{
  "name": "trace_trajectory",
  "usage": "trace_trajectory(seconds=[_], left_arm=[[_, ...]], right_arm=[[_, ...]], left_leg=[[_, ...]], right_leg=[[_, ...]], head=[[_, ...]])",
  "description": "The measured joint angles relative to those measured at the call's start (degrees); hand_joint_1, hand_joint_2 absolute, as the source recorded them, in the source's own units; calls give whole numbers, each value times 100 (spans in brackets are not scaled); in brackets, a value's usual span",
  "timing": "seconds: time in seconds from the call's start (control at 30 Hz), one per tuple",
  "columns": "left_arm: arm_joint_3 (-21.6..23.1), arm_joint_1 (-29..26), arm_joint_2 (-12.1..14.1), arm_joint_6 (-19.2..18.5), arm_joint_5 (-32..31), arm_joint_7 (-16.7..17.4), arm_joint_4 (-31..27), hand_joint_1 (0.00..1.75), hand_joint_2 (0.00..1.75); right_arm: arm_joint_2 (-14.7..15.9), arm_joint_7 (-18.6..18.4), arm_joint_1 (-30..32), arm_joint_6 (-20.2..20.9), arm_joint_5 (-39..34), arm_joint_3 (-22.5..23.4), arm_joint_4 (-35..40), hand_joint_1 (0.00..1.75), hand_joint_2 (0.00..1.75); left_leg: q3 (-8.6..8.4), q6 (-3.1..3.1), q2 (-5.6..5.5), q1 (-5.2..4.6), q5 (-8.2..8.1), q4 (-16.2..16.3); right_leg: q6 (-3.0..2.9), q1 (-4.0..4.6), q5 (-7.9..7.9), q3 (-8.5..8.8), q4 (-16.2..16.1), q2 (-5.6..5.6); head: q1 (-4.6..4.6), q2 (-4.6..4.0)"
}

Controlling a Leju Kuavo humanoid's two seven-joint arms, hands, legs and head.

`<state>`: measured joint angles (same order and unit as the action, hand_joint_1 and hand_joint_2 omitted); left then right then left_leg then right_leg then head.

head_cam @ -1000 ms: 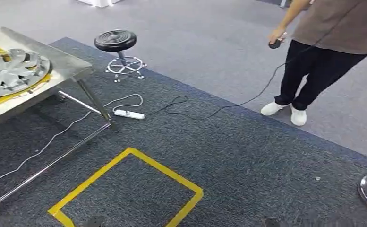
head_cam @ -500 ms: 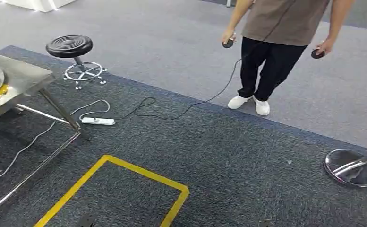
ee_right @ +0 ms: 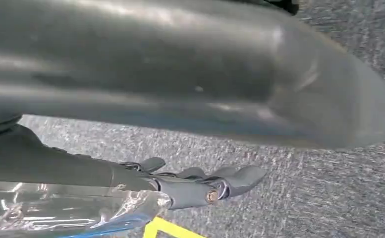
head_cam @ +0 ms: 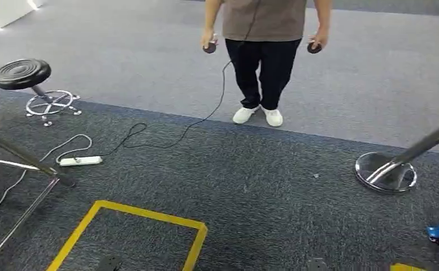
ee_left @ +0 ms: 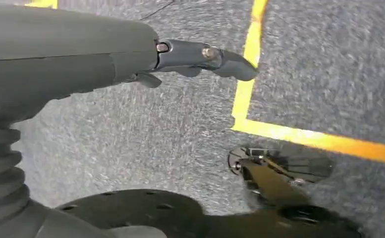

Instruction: Take the parts from the cabinet and place them on the table.

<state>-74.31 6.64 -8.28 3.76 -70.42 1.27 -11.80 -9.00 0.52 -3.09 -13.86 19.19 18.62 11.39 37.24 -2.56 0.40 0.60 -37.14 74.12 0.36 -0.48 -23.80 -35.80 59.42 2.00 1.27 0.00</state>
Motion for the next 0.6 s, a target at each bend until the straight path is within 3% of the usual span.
trace_trajectory(seconds=[0.03, 0.07, 0.13, 0.17, 0.2, 0.23, 0.3, 0.33, 0.37, 0.4, 0.43, 0.47, 0.5, 0.53, 0.57, 0.6], left_arm=[[2, -10, 0, 0, 2, -4, 0, 0, 175], [2, -14, 0, 2, 2, -11, -2, 0, 175], [7, -3, 2, 2, 2, -26, -2, 0, 175], [7, 1, 9, 4, 2, -26, -2, 0, 175], [7, 1, 20, 4, 2, -26, -2, 0, 175], [7, 4, 18, 4, -2, -26, 0, 0, 175], [9, 14, 15, 4, 0, -26, 0, 0, 175], [11, 18, 11, 4, 0, -28, 0, 0, 175], [11, 27, 2, 4, 0, -26, -2, 0, 175], [11, 28, 13, 7, 2, -28, -2, 0, 175], [11, 17, 20, 7, 0, -28, -2, 0, 175], [11, 0, 20, 7, 0, -28, -2, 0, 175], [11, -7, 22, 7, 0, -26, -2, 0, 175], [11, -11, 28, 4, 0, -26, -2, 0, 175], [11, -5, 28, 4, 0, -28, -2, 0, 175], [13, -1, 22, 4, 0, -26, -2, 0, 175]], right_arm=[[0, -9, 11, -2, 0, 0, 0, 0, 0], [0, -29, 20, -13, 0, 4, -2, 0, 0], [-2, -42, 17, -15, 4, 11, -2, 0, 0], [-7, -42, 16, -15, 4, 13, -2, 0, 0], [-9, -44, 1, -15, 9, 15, -2, 0, 0], [-11, -48, -7, -13, 11, 20, -2, 0, 0], [-11, -48, 35, -11, 18, 26, -4, 0, 0], [-11, -48, 53, -11, 18, 28, -6, 0, 0], [-11, -50, 66, -11, 17, 33, -6, 0, 0], [-11, -50, 58, -15, 20, 33, -6, 0, 0], [-11, -48, 35, -13, 22, 33, -6, 0, 0], [-11, -48, 10, -13, 22, 35, -6, 0, 0], [-11, -48, 7, -13, 22, 35, -6, 0, 0], [-11, -48, 21, -13, 22, 35, -6, 0, 0], [-11, -50, 40, -13, 24, 35, -6, 0, 0], [-11, -48, 48, -13, 22, 35, -6, 0, 0]], left_leg=[[99, 15, -8, -3, 44, 114], [74, 31, -17, -7, 252, -24], [-271, 75, -120, -7, 819, -855], [-483, 104, -374, -4, 1041, -1331], [-572, 142, -656, 7, 1057, -1609], [-586, 83, -572, 25, 1022, -1658], [-597, 137, -480, -19, 1028, -1663], [-613, 180, -411, 9, 1064, -1709], [-639, 211, -297, 29, 1094, -1752], [-655, 248, -241, 23, 1092, -1772], [-661, 260, -148, 2, 1089, -1772], [-670, 273, -37, -16, 1079, -1771], [-673, 272, 57, -20, 1071, -1767], [-682, 264, 142, -19, 1058, -1767], [-697, 257, 215, -13, 1041, -1767], [-720, 236, 284, -4, 1023, -1766]], right_leg=[[0, 3, 1, 3, 0, 83], [5, 3, 4, 6, 2, 183], [28, -4, 18, 21, 2, 359], [45, -21, 26, 20, 1, 430], [88, 17, 24, -9, 45, 499], [114, -7, 38, -47, 38, 570], [214, -42, 89, -62, -49, 700], [250, -42, 104, -112, -57, 768], [245, -26, 67, -119, 14, 615], [256, 14, -100, -226, 235, 266], [282, 16, -325, -415, 632, 44], [297, 1, -572, -673, 1164, -86], [308, -7, -733, -884, 1601, -138], [320, -12, -751, -975, 1794, -157], [335, -24, -637, -913, 1686, -166], [348, -35, -433, -717, 1349, -187]], head=[[-8, 0], [0, 0], [0, 0], [11, 0], [7, 0], [5, 0], [9, 0], [2, 0], [0, 0], [-33, 0], [-41, 0], [-33, 0], [-33, 0], [-37, 0], [-37, 0], [-37, 0]])
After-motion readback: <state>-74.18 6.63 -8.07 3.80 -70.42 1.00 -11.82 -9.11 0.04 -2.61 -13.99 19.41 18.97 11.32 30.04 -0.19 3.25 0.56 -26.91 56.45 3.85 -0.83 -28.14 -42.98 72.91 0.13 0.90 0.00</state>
